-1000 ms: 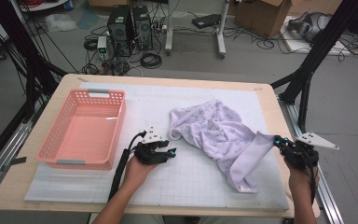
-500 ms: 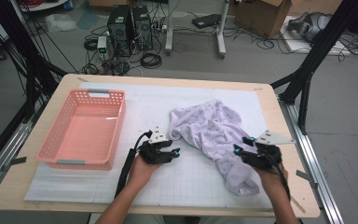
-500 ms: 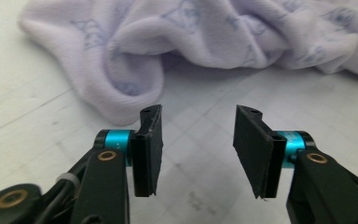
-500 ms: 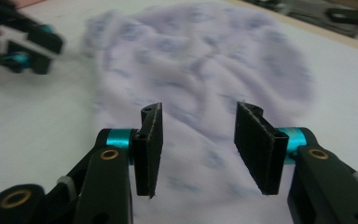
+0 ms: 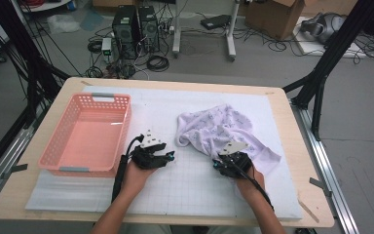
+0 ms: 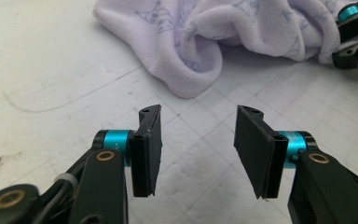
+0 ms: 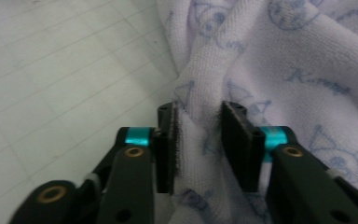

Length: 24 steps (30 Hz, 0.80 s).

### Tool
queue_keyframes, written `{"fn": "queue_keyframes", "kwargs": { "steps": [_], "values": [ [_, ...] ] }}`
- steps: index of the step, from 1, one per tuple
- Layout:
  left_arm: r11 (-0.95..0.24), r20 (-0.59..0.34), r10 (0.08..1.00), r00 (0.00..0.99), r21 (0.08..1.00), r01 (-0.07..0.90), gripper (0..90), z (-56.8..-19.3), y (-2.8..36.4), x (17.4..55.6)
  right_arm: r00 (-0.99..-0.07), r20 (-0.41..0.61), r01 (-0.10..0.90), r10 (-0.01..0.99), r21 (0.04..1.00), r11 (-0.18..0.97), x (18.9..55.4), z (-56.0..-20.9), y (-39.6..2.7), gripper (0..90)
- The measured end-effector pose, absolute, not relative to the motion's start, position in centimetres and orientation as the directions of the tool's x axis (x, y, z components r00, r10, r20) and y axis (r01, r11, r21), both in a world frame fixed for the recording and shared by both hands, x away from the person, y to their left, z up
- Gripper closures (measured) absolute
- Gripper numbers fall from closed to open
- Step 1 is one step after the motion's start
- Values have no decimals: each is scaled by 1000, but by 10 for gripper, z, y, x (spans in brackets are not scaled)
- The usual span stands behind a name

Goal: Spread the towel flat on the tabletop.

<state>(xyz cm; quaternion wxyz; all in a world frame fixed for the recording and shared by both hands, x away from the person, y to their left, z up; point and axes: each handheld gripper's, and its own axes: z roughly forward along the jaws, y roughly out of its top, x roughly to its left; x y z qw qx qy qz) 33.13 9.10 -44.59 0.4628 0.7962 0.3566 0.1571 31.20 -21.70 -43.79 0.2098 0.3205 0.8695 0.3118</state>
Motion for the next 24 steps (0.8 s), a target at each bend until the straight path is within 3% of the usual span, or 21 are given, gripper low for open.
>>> {"fn": "queue_keyframes", "kwargs": {
  "steps": [3, 5, 8, 11, 17, 24],
  "values": [
    [-309, -85, 718, 690, 850, 426, 519, -447, 95, 330, -703, -163, 431, 692, 677, 597, 312, -438, -216, 810],
    [-310, -86, 716, 692, 850, 426, 527, -447, 98, 330, -740, -72, 446, 669, 692, 568, 312, -436, -214, 828],
    [-304, -88, 719, 689, 852, 426, 531, -447, 101, 330, -834, 50, 393, 549, 754, 527, 306, -425, -202, 826],
    [-295, -94, 723, 685, 854, 428, 532, -447, 101, 330, -838, 134, 388, 529, 828, 405, 308, -405, -204, 824],
    [-302, -94, 716, 691, 852, 428, 534, -448, 99, 329, -648, 116, 438, 753, 865, 244, 333, -390, -258, 824],
    [-299, -110, 700, 706, 853, 429, 536, -448, 91, 329, -501, -48, 518, 864, 784, 343, 344, -410, -293, 781]
  ]
}}
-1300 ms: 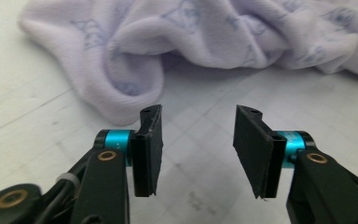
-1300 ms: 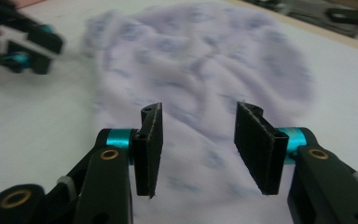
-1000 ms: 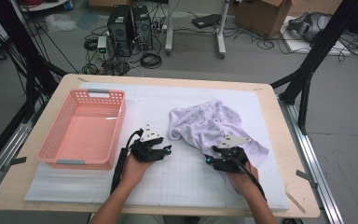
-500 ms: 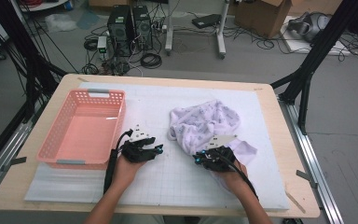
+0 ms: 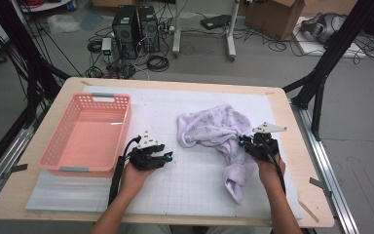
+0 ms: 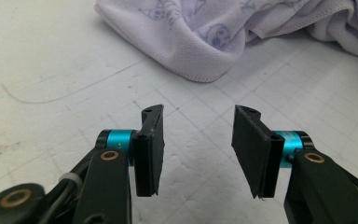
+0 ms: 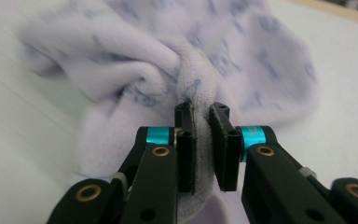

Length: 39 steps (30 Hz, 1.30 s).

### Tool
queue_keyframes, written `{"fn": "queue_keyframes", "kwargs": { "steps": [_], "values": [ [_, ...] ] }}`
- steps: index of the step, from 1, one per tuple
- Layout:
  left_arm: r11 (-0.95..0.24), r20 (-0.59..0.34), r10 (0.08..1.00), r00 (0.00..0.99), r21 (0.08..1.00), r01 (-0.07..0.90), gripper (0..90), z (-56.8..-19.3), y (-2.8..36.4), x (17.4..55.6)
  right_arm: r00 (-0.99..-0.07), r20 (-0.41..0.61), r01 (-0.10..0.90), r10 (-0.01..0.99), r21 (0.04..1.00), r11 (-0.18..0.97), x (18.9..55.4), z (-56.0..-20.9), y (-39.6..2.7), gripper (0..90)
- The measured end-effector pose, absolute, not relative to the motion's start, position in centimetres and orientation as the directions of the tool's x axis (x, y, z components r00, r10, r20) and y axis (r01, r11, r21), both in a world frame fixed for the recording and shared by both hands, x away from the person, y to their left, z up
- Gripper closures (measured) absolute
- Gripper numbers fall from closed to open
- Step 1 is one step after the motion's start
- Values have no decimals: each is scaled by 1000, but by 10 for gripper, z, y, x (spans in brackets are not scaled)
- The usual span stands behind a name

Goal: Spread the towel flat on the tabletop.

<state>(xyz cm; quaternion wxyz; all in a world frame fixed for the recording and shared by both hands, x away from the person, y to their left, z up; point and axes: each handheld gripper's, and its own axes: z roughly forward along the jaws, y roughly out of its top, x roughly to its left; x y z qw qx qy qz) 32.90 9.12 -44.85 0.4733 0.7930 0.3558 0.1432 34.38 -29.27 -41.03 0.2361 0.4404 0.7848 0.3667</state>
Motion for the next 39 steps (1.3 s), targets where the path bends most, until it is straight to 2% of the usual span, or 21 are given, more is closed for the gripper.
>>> {"fn": "queue_keyframes", "kwargs": {
  "steps": [3, 4, 7, 10, 14, 17, 19, 25, 32, 35, 37, 39],
  "values": [
    [-293, -129, 680, 722, 854, 429, 544, -448, 85, 328, -478, -48, 517, 877, 792, 325, 338, -413, -300, 685],
    [-293, -133, 673, 728, 855, 427, 550, -447, 82, 328, -474, -17, 514, 880, 806, 292, 336, -412, -304, 627],
    [-311, -134, 645, 752, 854, 418, 568, -446, 71, 328, -496, 77, 472, 865, 860, 194, 325, -404, -316, 570],
    [-308, -145, 623, 769, 858, 411, 592, -445, 58, 328, -495, 74, 445, 866, 878, 179, 312, -399, -324, 573],
    [-352, -152, 564, 812, 845, 403, 695, -444, 37, 329, -481, 12, 455, 877, 858, 238, 302, -408, -335, 576],
    [-365, -152, 541, 827, 843, 394, 693, -443, 19, 332, -443, 77, 436, 893, 889, 139, 293, -413, -353, 577],
    [-365, -157, 536, 829, 842, 396, 687, -442, 9, 335, -416, 94, 445, 904, 888, 113, 289, -416, -363, 576],
    [-344, -165, 538, 827, 852, 394, 567, -441, -26, 343, -414, 90, 453, 906, 884, 119, 281, -422, -370, 576],
    [-360, -148, 523, 840, 855, 374, 528, -441, -62, 353, -441, 67, 449, 895, 880, 155, 278, -422, -367, 579],
    [-415, -121, 514, 849, 831, 370, 514, -445, -77, 356, -444, 69, 444, 893, 883, 152, 277, -423, -365, 580],
    [-450, -84, 505, 859, 824, 346, 529, -446, -86, 355, -447, 67, 443, 892, 883, 156, 277, -424, -364, 583],
    [-476, -55, 498, 865, 817, 326, 622, -445, -91, 354, -451, 61, 440, 890, 883, 163, 276, -425, -363, 583]
  ]
}}
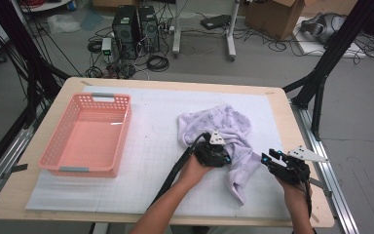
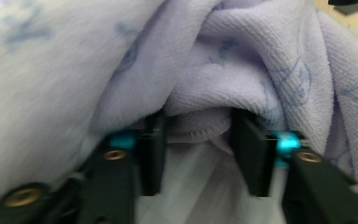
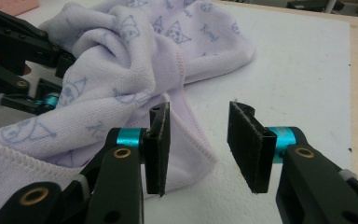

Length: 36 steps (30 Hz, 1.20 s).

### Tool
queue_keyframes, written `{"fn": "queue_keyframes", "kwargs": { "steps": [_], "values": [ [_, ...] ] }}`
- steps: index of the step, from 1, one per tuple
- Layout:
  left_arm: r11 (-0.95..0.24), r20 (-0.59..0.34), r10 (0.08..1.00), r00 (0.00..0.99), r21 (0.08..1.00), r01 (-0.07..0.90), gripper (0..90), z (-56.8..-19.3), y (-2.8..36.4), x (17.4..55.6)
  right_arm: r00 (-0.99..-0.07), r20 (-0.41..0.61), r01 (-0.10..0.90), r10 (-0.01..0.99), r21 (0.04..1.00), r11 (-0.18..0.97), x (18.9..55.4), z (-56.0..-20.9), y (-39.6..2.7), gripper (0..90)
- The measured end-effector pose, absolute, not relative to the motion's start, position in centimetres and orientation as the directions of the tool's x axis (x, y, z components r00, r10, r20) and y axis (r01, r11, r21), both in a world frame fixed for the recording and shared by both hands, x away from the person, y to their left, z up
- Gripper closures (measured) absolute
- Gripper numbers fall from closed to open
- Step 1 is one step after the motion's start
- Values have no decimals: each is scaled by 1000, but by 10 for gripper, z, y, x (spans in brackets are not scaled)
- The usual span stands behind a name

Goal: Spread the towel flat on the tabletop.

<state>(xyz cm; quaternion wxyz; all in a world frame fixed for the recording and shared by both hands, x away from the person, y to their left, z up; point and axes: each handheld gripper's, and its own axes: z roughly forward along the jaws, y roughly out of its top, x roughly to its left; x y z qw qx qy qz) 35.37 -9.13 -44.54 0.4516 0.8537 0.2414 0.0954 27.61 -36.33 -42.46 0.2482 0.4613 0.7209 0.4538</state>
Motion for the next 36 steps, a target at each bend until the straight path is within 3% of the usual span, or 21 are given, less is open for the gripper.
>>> {"fn": "queue_keyframes", "kwargs": {
  "steps": [2, 4, 14, 19, 22, 25, 27, 30, 36],
  "values": [
    [-497, -44, 489, 871, 807, 320, 759, -444, -91, 352, -452, 63, 439, 890, 884, 160, 276, -425, -363, 584],
    [-520, -37, 483, 875, 792, 320, 805, -442, -88, 352, -451, 66, 439, 890, 884, 157, 275, -424, -364, 584],
    [-491, -58, 500, 864, 802, 339, 798, -428, -35, 340, -446, 77, 463, 892, 872, 157, 278, -427, -364, 578],
    [-481, -86, 506, 858, 798, 363, 790, -432, -12, 340, -587, 107, 469, 803, 853, 229, 291, -433, -342, 518],
    [-475, -89, 511, 855, 800, 367, 790, -433, -8, 340, -637, 41, 461, 770, 821, 337, 303, -439, -316, 510],
    [-473, -90, 509, 856, 801, 366, 792, -432, -7, 339, -654, -5, 468, 757, 783, 409, 314, -444, -300, 604],
    [-470, -93, 510, 855, 802, 367, 794, -432, -5, 339, -670, -4, 469, 743, 773, 427, 318, -445, -298, 843],
    [-470, -92, 514, 853, 801, 370, 797, -432, 2, 339, -638, -20, 466, 770, 786, 407, 314, -439, -306, 863],
    [-458, -94, 551, 829, 797, 394, 841, -435, 22, 339, -454, -28, 467, 890, 844, 265, 298, -424, -358, 865]
  ]
}}
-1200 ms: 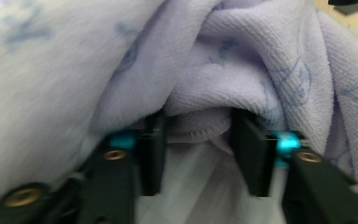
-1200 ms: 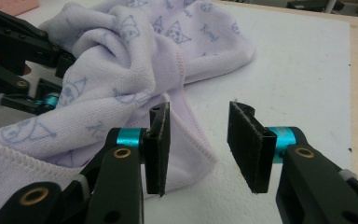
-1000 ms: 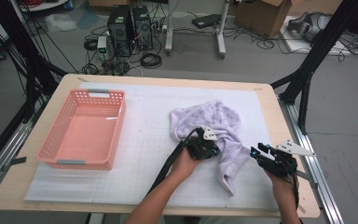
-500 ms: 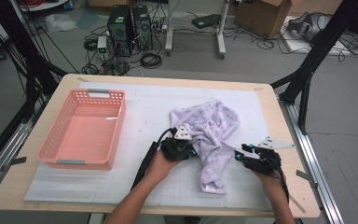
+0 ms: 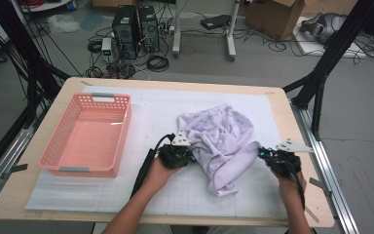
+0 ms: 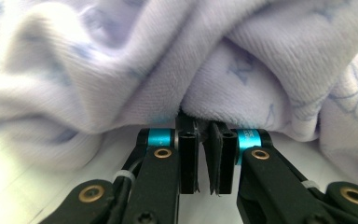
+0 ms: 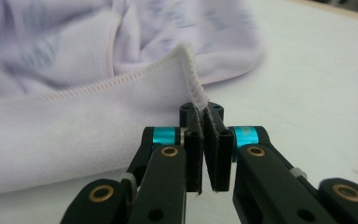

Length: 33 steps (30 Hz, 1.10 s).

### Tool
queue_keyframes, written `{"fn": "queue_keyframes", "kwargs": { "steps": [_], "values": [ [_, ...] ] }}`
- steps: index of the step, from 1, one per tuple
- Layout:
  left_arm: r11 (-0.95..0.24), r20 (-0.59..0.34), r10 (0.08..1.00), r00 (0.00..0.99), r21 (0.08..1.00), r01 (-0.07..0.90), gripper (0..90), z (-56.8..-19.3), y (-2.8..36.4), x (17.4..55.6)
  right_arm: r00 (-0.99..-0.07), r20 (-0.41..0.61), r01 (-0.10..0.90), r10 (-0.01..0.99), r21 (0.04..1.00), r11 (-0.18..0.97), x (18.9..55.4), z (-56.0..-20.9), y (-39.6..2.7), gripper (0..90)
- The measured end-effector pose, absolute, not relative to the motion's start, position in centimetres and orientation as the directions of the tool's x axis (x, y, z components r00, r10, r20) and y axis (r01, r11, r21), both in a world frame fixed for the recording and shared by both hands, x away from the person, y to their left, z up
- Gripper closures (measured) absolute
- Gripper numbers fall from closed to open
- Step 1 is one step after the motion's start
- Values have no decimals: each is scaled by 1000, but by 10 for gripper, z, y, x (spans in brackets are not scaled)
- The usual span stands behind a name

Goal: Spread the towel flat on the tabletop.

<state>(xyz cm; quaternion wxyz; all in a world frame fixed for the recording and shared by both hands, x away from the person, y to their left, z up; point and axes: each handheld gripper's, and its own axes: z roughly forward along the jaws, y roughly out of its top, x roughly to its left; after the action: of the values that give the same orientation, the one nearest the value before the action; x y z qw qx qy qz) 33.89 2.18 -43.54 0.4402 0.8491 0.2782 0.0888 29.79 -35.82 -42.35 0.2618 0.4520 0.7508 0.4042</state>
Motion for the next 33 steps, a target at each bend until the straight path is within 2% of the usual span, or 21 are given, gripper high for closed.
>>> {"fn": "queue_keyframes", "kwargs": {
  "steps": [2, 7, 12, 15, 16, 17, 18, 20, 21, 23, 26, 33],
  "values": [
    [-457, -87, 567, 819, 794, 401, 848, -436, 29, 340, -417, -13, 478, 909, 847, 232, 292, -421, -375, 865],
    [-424, -94, 624, 776, 793, 437, 854, -435, 49, 343, -369, -44, 492, 928, 838, 235, 276, -421, -405, 865],
    [-323, -108, 721, 684, 822, 470, 856, -423, 70, 351, -425, -101, 504, 900, 799, 328, 259, -427, -414, 863],
    [-292, -111, 739, 664, 836, 464, 856, -416, 75, 356, -529, -76, 480, 845, 795, 372, 250, -427, -412, 840],
    [-288, -106, 744, 660, 840, 460, 855, -416, 74, 356, -552, -71, 467, 831, 799, 379, 248, -424, -411, 810],
    [-291, -104, 746, 658, 838, 462, 855, -417, 74, 356, -560, -71, 453, 826, 808, 377, 246, -421, -409, 735],
    [-292, -105, 746, 657, 836, 465, 855, -418, 75, 357, -550, -67, 445, 833, 820, 360, 246, -416, -407, 662],
    [-275, -118, 750, 651, 839, 469, 854, -418, 75, 357, -532, -58, 415, 845, 852, 320, 245, -404, -406, 579],
    [-284, -110, 747, 656, 839, 464, 854, -417, 75, 357, -532, -58, 396, 845, 865, 309, 245, -398, -404, 536],
    [-281, -110, 746, 657, 843, 459, 855, -417, 75, 356, -556, -92, 360, 826, 869, 339, 247, -386, -396, 533],
    [-285, -114, 741, 662, 839, 463, 854, -418, 75, 357, -592, -82, 337, 802, 878, 339, 252, -378, -376, 539],
    [-293, -112, 733, 670, 837, 461, 853, -418, 73, 356, -709, -60, 399, 703, 787, 470, 286, -421, -313, 545]
  ]
}}
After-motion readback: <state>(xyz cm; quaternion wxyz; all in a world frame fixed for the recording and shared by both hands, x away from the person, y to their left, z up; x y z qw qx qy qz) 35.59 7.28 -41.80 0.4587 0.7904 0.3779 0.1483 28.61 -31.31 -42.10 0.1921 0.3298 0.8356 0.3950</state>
